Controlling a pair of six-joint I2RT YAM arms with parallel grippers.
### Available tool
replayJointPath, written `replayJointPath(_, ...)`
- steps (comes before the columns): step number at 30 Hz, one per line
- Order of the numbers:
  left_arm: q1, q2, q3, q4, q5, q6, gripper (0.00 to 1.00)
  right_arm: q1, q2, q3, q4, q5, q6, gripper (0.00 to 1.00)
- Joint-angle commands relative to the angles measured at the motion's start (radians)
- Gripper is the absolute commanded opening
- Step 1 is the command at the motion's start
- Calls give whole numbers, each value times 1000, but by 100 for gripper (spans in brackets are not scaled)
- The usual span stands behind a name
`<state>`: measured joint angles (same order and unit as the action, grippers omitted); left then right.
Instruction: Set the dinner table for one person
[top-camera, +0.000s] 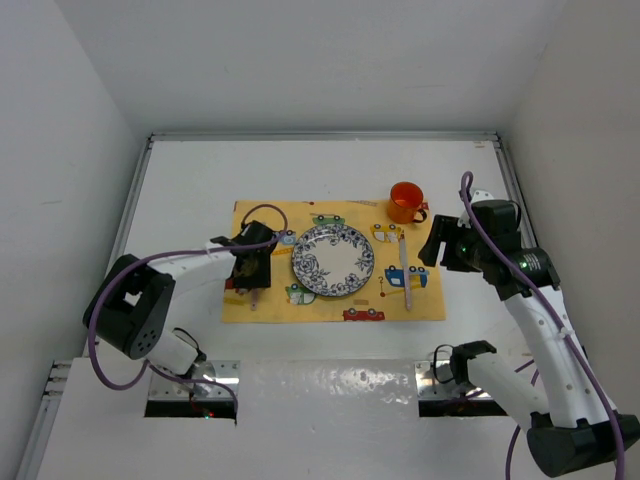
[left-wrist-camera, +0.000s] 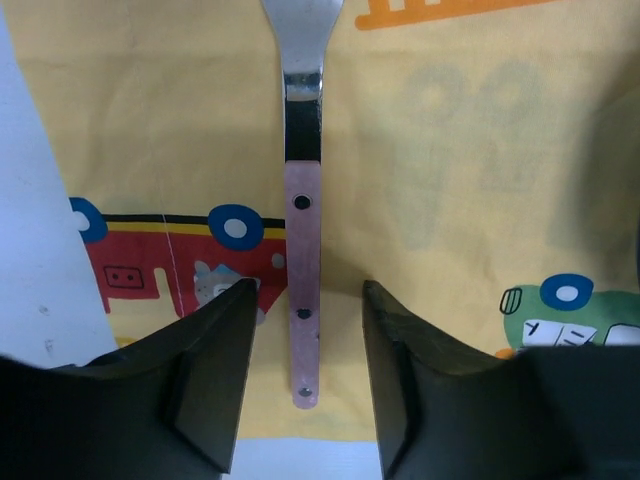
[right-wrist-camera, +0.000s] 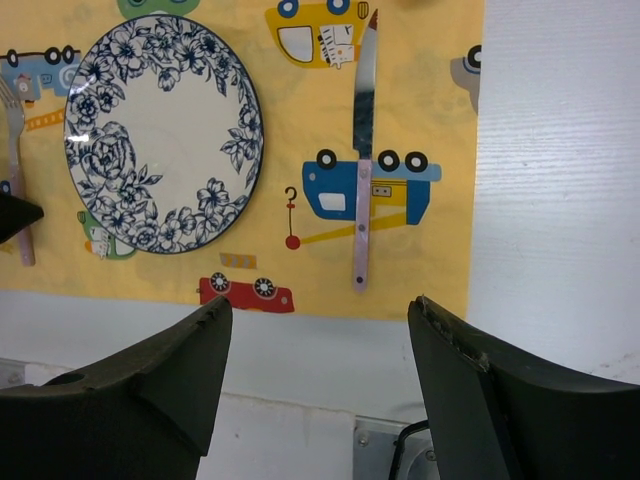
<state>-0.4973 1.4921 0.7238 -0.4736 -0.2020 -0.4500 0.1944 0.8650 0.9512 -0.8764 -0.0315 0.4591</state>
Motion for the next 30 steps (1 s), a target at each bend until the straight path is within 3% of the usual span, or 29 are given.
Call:
replayJointPath(1, 11, -41, 46, -25, -8, -6, 45, 8, -3, 1, 20, 16, -14, 71)
replayJointPath(6, 22, -108, 187, -135, -30, -6, 69, 8, 19, 20, 37, 25, -16, 73)
replayJointPath(9, 66, -150, 291, -197, -14, 11, 76, 7, 61, 50, 57, 44, -26, 74)
replayJointPath(13, 176, -217, 391, -258, 36, 53, 81, -1, 124, 84, 121, 122, -59, 75)
replayJointPath(22, 405, -331, 543, -358, 73, 143, 89, -182, 190, 126, 169, 142, -39, 76)
replayJointPath(26, 473, -392, 603, -396, 6, 171, 93, -190, 158, 141, 145, 292, -72, 79)
replayJointPath(30, 473, -447, 623, -408, -82, 171, 96, -190, 95, 138, 140, 375, -85, 83)
